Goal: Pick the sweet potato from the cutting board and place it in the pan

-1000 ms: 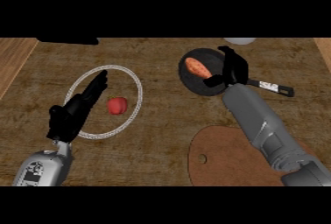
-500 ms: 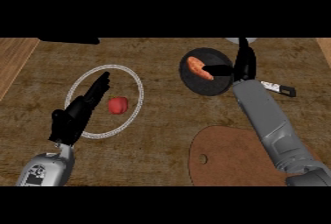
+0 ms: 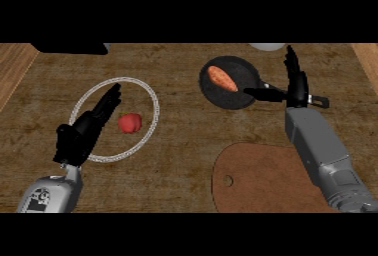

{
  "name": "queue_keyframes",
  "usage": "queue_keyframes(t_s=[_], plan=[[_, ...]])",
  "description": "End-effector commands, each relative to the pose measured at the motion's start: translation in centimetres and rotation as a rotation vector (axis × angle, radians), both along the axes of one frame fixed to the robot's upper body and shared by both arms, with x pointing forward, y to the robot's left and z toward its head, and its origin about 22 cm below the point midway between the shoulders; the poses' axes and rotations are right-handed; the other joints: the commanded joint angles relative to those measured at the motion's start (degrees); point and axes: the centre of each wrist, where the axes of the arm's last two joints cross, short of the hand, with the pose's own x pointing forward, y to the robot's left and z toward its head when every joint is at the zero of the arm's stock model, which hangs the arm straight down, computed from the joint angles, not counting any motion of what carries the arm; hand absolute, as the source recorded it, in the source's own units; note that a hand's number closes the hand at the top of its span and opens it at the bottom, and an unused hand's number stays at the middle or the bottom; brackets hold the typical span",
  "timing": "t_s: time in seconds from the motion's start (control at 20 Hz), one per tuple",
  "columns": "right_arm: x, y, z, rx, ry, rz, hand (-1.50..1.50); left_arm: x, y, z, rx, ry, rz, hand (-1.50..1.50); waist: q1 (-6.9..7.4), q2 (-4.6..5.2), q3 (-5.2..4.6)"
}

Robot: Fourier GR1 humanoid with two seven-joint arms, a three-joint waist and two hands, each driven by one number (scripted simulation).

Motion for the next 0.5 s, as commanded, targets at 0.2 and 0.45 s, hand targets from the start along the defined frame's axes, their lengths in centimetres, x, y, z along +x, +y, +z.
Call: queue_keyframes(t_s=[0.2,0.45], plan=[[-4.1,-1.4,-5.7,0.032,-0.129,0.064,-1.50,-0.6,1.8,0.2,-0.002,0.025,0.021,0.00,-1.16,-0.79,-0.11],[-6.4,-1.6,-8.4,0.071,-0.120,0.097,-1.50,-1.3,1.2,-1.3,-0.003,0.025,0.040,0.00,-1.85,-1.05,-0.15]])
